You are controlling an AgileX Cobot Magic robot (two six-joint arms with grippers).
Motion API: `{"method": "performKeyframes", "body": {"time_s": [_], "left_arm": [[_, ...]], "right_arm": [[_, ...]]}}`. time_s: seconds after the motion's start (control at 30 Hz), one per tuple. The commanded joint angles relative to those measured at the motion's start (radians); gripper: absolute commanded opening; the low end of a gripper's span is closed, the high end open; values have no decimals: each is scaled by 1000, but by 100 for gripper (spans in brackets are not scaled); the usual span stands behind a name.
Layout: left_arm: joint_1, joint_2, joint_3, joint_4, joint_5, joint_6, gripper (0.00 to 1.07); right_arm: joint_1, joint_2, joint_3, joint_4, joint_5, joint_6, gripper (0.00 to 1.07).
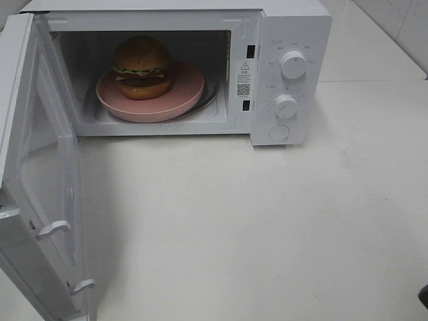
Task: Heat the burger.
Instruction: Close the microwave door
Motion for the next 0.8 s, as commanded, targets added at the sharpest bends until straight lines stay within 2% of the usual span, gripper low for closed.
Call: {"method": "performKeyframes", "body": {"time_s": [0.03, 0.27, 0.3, 0.4, 0.47, 0.8], "left_arm": [[4, -20, 1, -3, -9, 2, 98], [4, -20, 1, -3, -9, 2, 98], [4, -20, 1, -3, -9, 2, 98], [4, -20, 1, -3, -9, 2, 98], [4, -20, 1, -3, -9, 2, 98], [4, -20, 1, -3, -9, 2, 98]], "right_arm": [[-1, -63, 5, 5, 32, 18, 75], [-19, -192, 6, -9, 41, 30, 75], [-64, -228, 10, -11, 43, 33, 75], [-92, -247, 13, -11, 45, 33, 75], [-189, -329, 28, -22, 44, 18, 75], [-348, -536, 32, -70, 43, 59, 75]]}}
